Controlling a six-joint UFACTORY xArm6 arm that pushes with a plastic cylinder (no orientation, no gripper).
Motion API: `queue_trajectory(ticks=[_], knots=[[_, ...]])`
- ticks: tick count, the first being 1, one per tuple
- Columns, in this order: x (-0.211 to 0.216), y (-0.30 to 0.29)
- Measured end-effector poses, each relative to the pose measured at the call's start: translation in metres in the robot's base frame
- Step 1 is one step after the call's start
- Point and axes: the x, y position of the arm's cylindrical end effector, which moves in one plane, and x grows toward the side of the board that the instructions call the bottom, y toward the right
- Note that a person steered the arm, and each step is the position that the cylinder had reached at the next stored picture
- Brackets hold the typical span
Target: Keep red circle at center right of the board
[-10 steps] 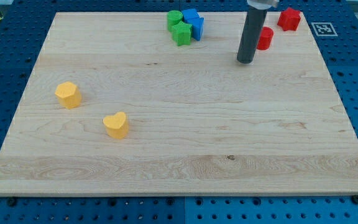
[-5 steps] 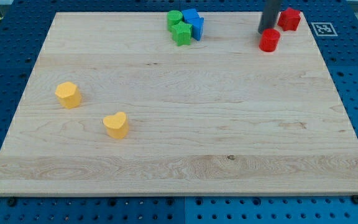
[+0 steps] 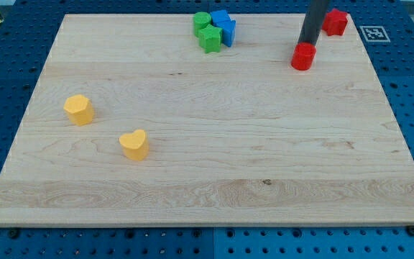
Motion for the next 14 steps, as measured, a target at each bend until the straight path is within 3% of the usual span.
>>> queue_trajectory(ticks=[1, 3, 5, 7, 10, 11, 14], knots=[[0.003, -0.047], [0.043, -0.035], [0.006, -0.018], [0.024, 0.017], [0.036, 0.011], [0.036, -0.024], [0.077, -0.022]])
